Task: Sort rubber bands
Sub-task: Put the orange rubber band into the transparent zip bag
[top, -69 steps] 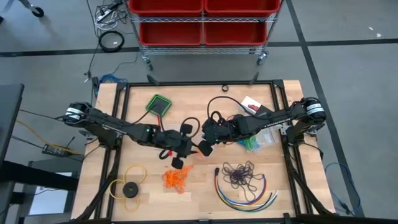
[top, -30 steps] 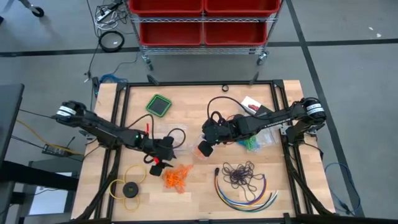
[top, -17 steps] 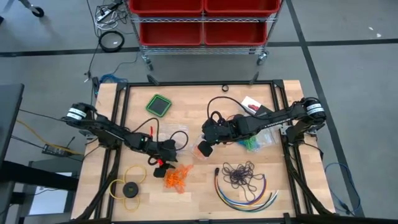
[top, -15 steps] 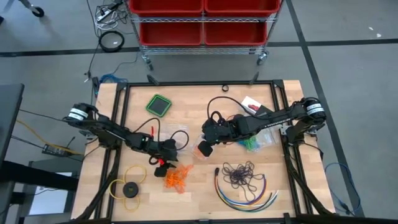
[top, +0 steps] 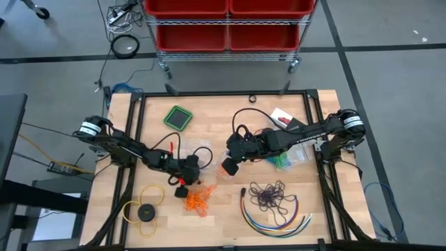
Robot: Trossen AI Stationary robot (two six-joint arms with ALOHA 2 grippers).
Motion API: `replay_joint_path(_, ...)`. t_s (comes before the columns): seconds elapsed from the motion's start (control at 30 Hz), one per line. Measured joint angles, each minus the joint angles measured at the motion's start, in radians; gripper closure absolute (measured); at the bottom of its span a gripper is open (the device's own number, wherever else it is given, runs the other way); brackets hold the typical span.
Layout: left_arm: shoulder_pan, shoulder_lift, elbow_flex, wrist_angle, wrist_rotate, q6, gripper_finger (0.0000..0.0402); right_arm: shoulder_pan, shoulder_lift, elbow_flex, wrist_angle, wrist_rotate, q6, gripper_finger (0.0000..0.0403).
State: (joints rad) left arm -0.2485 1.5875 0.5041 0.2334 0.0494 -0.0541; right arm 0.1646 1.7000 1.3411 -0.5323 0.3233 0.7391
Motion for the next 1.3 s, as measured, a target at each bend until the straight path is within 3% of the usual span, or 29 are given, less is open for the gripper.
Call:
replay_joint_path(0.23, 0.0, -0.059, 0.042, -0.104, -0.018, 0.055, 0.0399, 0.0, 0.0, 0.0, -0.003, -0.002, 0.0, 0.0403)
replay_joint_path(0.57, -0.029, -0.236, 0.221, -0.279, -0.045, 0.154, 0.04, 0.0, 0.0, 0.0, -0.003, -0.002, 0.0, 0.0403)
replay_joint_path(0.83, -0.037, -0.255, 0.348, -0.417, -0.077, 0.16, 0.0396, 0.003, 0.0, 0.0, -0.001, -0.001, 0.0, 0.0403)
replay_joint_path(0.97, -0.026, -0.229, 0.332, -0.516, -0.094, 0.114, 0.0363, 0.004, 0.0, 0.0, -0.003, -0.001, -0.003, 0.0403)
replay_joint_path(1.1, -0.026, -0.196, 0.278, -0.497, -0.096, 0.077, 0.0325, 0.004, 0.0, 0.0, 0.0, 0.001, -0.007, 0.0403)
replay_joint_path(1.3, -0.026, -0.115, 0.192, -0.314, -0.094, 0.064, 0.0299, 0.003, 0.0, 0.0, 0.008, 0.003, -0.007, 0.0403)
